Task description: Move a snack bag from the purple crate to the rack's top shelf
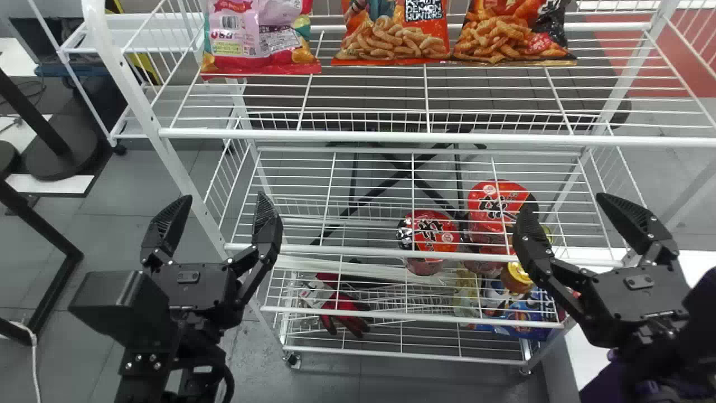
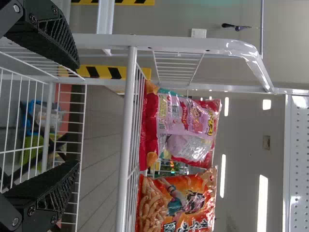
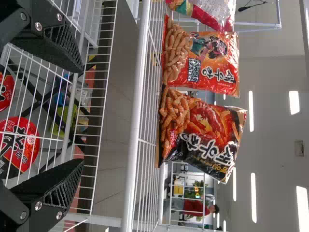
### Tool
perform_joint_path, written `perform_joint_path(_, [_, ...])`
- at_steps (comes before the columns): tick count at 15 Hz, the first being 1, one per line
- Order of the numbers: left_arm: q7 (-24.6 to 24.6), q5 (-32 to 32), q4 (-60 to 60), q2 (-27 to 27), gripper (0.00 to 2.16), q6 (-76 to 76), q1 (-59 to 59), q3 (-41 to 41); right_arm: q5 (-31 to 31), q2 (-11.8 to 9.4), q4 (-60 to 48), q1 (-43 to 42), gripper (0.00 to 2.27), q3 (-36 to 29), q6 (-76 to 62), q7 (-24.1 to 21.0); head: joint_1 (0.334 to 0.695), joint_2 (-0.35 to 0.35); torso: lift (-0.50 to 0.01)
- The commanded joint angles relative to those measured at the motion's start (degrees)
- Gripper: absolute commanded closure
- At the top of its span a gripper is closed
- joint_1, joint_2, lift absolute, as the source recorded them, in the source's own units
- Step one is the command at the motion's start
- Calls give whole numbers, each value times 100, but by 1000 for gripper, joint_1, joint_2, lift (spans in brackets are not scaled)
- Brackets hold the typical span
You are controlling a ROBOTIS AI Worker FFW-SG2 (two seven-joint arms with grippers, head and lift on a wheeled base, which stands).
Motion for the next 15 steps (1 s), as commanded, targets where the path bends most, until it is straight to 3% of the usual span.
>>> perform_joint_path(1, [22, 0, -4, 11, 120, -61, 0, 0, -8, 0, 11, -6, 181, -4, 4, 0, 695, 60, -247])
perform_joint_path(15, [31, -26, -39, -6, 117, -43, 17, -79, -16, -44, -68, 73, 178, -101, -66, 70, 695, 46, -303])
